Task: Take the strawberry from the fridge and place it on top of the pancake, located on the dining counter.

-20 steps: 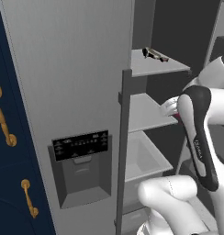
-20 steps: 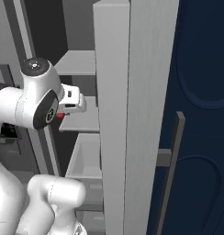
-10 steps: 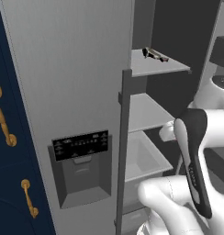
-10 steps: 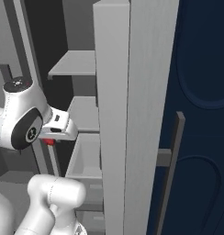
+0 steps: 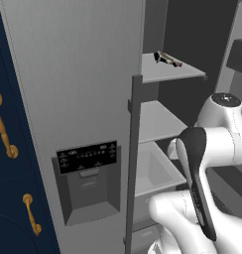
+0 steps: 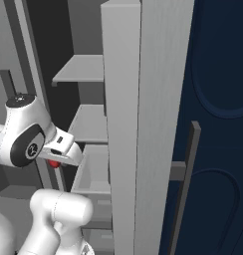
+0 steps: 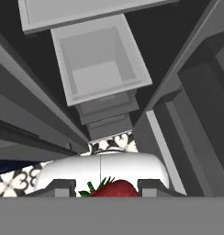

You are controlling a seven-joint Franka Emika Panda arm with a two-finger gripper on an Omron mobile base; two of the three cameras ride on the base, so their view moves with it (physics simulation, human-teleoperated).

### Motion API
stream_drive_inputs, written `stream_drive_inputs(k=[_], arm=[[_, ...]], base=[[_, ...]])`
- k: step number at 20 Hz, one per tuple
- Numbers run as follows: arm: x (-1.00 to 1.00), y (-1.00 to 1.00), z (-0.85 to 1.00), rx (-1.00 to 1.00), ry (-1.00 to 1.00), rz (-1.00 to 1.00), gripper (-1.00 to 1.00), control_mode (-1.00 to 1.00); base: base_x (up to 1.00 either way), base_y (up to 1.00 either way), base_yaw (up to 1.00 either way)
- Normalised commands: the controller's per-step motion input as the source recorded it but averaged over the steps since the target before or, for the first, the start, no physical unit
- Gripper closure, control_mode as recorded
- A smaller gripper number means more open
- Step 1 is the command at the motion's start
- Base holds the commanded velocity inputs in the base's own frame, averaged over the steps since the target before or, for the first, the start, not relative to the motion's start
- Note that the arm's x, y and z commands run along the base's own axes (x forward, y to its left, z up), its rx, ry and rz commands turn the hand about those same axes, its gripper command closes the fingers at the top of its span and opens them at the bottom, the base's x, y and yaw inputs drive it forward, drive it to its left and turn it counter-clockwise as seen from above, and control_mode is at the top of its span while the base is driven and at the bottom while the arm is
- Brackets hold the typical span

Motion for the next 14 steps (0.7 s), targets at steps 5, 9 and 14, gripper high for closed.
stream_drive_inputs(k=[5,9,14], arm=[[0.0,-0.01,-0.11,0.0,-0.01,0.02,1.0,-1.0],[0.0,0.0,-0.02,0.0,0.0,0.03,1.0,-1.0],[0.0,0.0,0.0,0.0,0.0,0.0,1.0,-1.0]], base=[[0.0,0.0,0.0],[0.0,0.0,0.0],[0.0,0.0,0.0]])
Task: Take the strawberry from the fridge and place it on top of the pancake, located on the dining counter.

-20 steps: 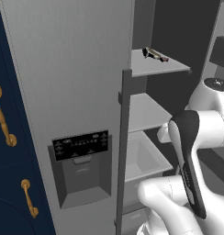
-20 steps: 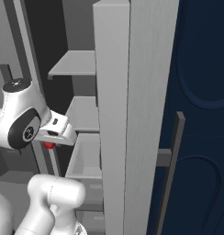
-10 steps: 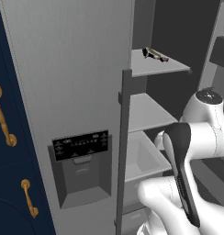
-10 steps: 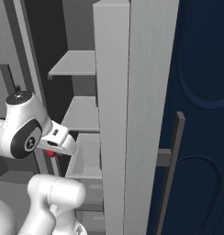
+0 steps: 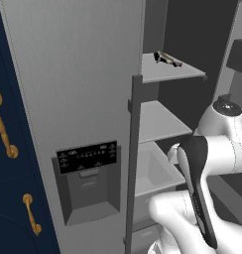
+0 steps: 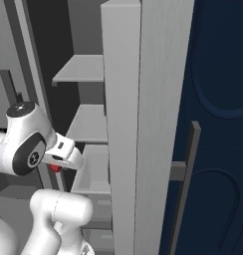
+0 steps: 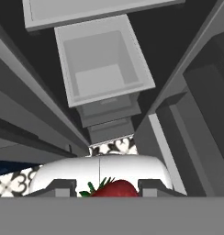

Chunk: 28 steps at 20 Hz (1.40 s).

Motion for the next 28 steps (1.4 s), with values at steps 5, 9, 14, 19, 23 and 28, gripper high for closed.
stream_drive_inputs(k=[5,9,14,19,23,28], arm=[[-0.08,0.0,0.0,0.0,-0.01,0.0,1.0,-1.0],[0.0,0.0,0.0,0.0,0.0,0.0,1.0,1.0],[0.0,0.0,0.0,0.0,0.0,0.0,1.0,1.0],[0.0,0.0,0.0,0.0,0.0,0.0,1.0,1.0],[0.0,0.0,0.0,0.0,0.0,0.0,1.0,1.0],[0.0,0.0,0.0,0.0,0.0,0.0,1.0,1.0]], base=[[0.0,0.0,0.0],[-0.92,0.01,0.01],[-1.0,0.0,0.0],[-1.0,0.0,0.0],[-1.0,-0.31,-0.15],[-0.73,-0.35,-0.57]])
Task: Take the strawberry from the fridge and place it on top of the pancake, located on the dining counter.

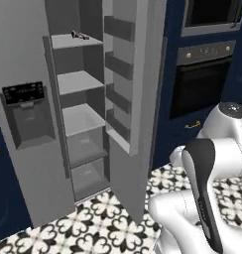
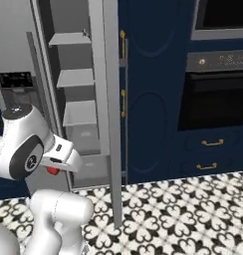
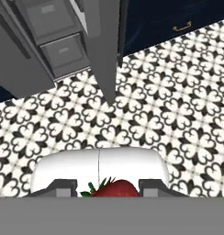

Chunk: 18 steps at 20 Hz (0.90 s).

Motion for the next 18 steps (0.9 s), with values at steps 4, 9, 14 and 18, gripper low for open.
stream_drive_inputs(k=[4,9,14,18], arm=[[0.0,0.0,0.0,0.0,0.0,0.0,1.0,1.0],[0.0,0.0,0.0,0.0,0.0,0.0,1.0,1.0],[0.0,0.0,0.0,0.0,0.0,0.0,1.0,1.0],[0.0,0.0,0.0,0.0,0.0,0.0,1.0,1.0]], base=[[-0.35,-0.41,-0.72],[-0.25,-0.66,-0.69],[0.0,-0.92,-0.72],[0.0,-1.0,-0.71]])
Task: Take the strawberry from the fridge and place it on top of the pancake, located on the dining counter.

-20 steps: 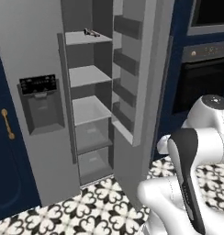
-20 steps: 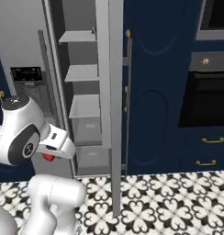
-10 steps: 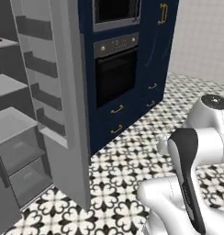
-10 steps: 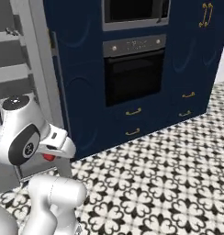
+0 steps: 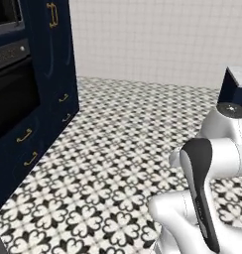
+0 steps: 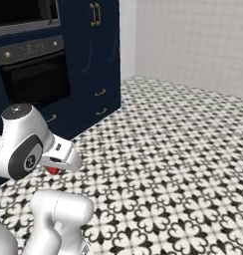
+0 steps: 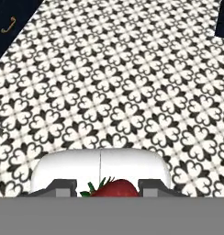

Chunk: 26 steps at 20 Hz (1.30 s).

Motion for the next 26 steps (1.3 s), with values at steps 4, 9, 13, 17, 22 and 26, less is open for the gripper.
stream_drive_inputs(k=[4,9,13,17,22,26], arm=[[0.0,0.0,0.0,0.0,0.0,0.0,1.0,1.0],[0.0,0.0,0.0,0.0,0.0,0.0,1.0,1.0],[0.0,0.0,0.0,0.0,0.0,0.0,1.0,1.0],[0.0,0.0,0.0,0.0,0.0,0.0,1.0,1.0],[0.0,0.0,0.0,0.0,0.0,0.0,1.0,1.0],[0.0,0.0,0.0,0.0,0.0,0.0,1.0,1.0]], base=[[0.24,-1.0,-0.59],[0.82,-0.9,-0.47],[1.0,-0.44,-0.33],[1.0,0.03,-0.15],[1.0,0.46,-0.21],[1.0,0.9,-0.39]])
